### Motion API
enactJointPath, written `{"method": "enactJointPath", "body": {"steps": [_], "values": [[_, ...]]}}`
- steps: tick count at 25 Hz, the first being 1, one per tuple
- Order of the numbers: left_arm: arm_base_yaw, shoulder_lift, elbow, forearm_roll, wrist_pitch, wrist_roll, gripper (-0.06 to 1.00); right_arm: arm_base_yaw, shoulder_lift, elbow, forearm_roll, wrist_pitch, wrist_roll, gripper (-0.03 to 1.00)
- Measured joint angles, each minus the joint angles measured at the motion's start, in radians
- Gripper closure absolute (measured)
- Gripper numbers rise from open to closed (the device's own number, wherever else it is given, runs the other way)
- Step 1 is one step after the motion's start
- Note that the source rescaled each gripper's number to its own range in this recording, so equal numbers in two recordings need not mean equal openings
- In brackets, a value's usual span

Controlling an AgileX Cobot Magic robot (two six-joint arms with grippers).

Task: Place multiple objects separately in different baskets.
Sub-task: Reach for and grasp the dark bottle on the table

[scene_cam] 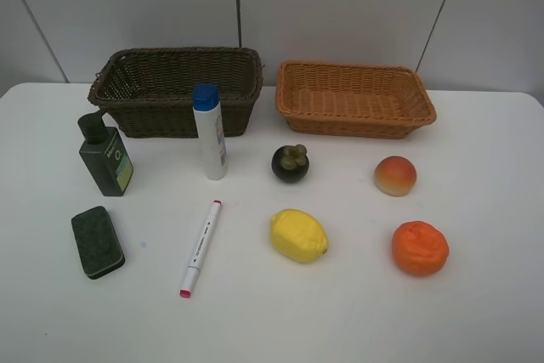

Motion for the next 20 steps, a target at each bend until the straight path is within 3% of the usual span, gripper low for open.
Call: {"method": "enactJointPath", "body": {"steps": [10,20], "values": [[-0.004,0.721,-0.319,-0.044,-0.016,0.000,-0.05,0.000,0.000,0.000,0.000,0.000,0.000,0.14],[-0.132,1.181,-0.596,-0.015,-0.061,-0.037,-0.05,0.000,0.000,0.000,0.000,0.000,0.000,0.14]]}}
